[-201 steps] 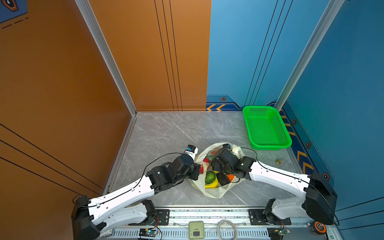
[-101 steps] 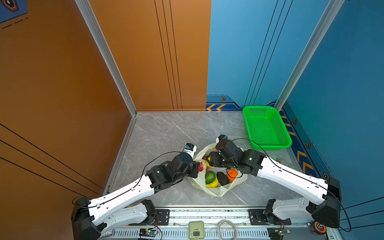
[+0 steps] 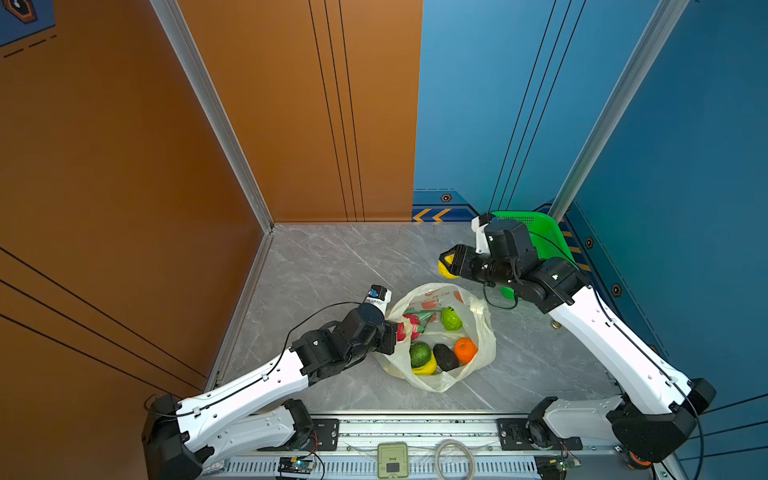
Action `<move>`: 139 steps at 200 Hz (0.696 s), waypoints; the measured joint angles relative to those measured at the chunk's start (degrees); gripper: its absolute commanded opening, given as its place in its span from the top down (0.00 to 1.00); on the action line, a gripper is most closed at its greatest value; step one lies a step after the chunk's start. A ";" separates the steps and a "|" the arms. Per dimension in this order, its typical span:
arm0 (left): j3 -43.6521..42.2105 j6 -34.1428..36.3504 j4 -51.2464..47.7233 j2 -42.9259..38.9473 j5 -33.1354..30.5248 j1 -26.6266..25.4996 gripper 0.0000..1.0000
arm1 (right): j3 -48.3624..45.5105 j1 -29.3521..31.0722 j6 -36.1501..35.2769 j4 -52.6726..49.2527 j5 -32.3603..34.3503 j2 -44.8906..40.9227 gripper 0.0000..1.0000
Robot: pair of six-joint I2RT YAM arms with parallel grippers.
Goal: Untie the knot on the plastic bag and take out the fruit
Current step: 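Carry the yellow fruit to the green basket and release it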
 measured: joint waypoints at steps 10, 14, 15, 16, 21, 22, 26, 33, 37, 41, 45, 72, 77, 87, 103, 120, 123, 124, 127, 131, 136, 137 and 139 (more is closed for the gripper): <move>0.02 0.00 0.02 0.04 0.00 0.00 1.00 | 0.96 -3.54 -0.94 0.52 -0.68 0.81 0.46; 0.02 0.00 0.04 0.09 0.00 0.00 1.00 | 1.07 -4.74 -1.22 0.79 -0.68 1.09 0.46; 0.02 0.00 0.04 0.09 0.00 0.00 1.00 | 1.07 -5.31 -1.42 0.83 -0.74 1.20 0.46; 0.02 0.00 0.04 0.09 0.00 0.00 1.00 | 1.09 -5.57 -1.49 0.87 -0.85 1.25 0.46; 0.02 0.00 0.13 0.09 0.00 0.00 1.00 | 1.09 -7.39 -1.86 1.20 -1.03 1.66 0.46; 0.02 0.00 0.13 0.09 0.00 0.00 1.00 | 1.09 -7.91 -1.99 1.22 -1.14 1.75 0.46; 0.02 0.00 0.15 0.11 0.00 0.00 1.00 | 1.07 -9.11 -2.14 1.44 -1.40 2.10 0.46; 0.02 0.00 0.17 0.11 0.00 0.00 1.00 | 1.01 -11.54 -2.58 1.88 -1.66 2.78 0.46; 0.02 0.00 0.17 0.11 0.00 0.00 1.00 | 0.81 -13.38 -2.91 2.38 -2.03 3.23 0.46; 0.02 0.02 0.17 0.11 0.00 0.00 1.00 | 0.57 -14.75 -3.23 2.82 -2.03 3.65 0.46; 0.02 0.02 0.17 0.11 0.00 0.00 1.00 | 0.26 -16.39 -3.45 3.39 -2.27 4.04 0.46; 0.02 0.04 0.17 0.11 0.00 0.00 1.00 | -1.81 -25.64 -5.33 6.64 -2.43 8.26 0.46; 0.02 0.04 0.17 0.11 0.00 0.00 1.00 | -1.95 -26.95 -5.62 7.08 -2.45 9.29 0.46; 0.02 0.04 0.17 0.09 0.00 0.00 1.00 | -2.19 -29.70 -6.40 8.39 -2.21 11.87 0.46; 0.02 0.04 0.17 0.09 0.02 0.00 1.00 | -2.29 -33.40 -7.15 9.92 -2.05 16.24 0.46; 0.02 0.09 0.17 0.09 0.02 0.00 1.00 | -2.29 -36.26 -7.93 11.63 -1.79 21.18 0.46; 0.02 0.13 0.17 0.09 0.02 0.00 1.00 | -2.29 -36.65 -7.96 11.78 -1.73 22.14 0.46; 0.02 0.17 0.17 0.09 0.00 0.00 1.00 | -2.29 -36.74 -8.00 11.87 -1.70 22.34 0.46; 0.02 0.24 0.17 0.09 0.00 0.00 1.00 | -2.29 -37.09 -8.24 12.00 -1.42 23.19 0.46; 0.02 0.28 0.17 0.09 0.00 0.00 1.00 | -2.27 -37.51 -8.35 12.15 -1.33 24.22 0.46; 0.02 0.37 0.17 0.09 0.02 0.00 1.00 | -2.27 -37.94 -8.63 12.26 -1.14 25.68 0.46; 0.02 0.42 0.17 0.09 0.02 0.00 1.00 | -2.27 -38.05 -8.70 12.33 -1.07 26.01 0.46; 0.02 0.46 0.17 0.09 0.02 0.00 1.00 | -2.29 -38.18 -8.83 12.41 -0.87 26.56 0.46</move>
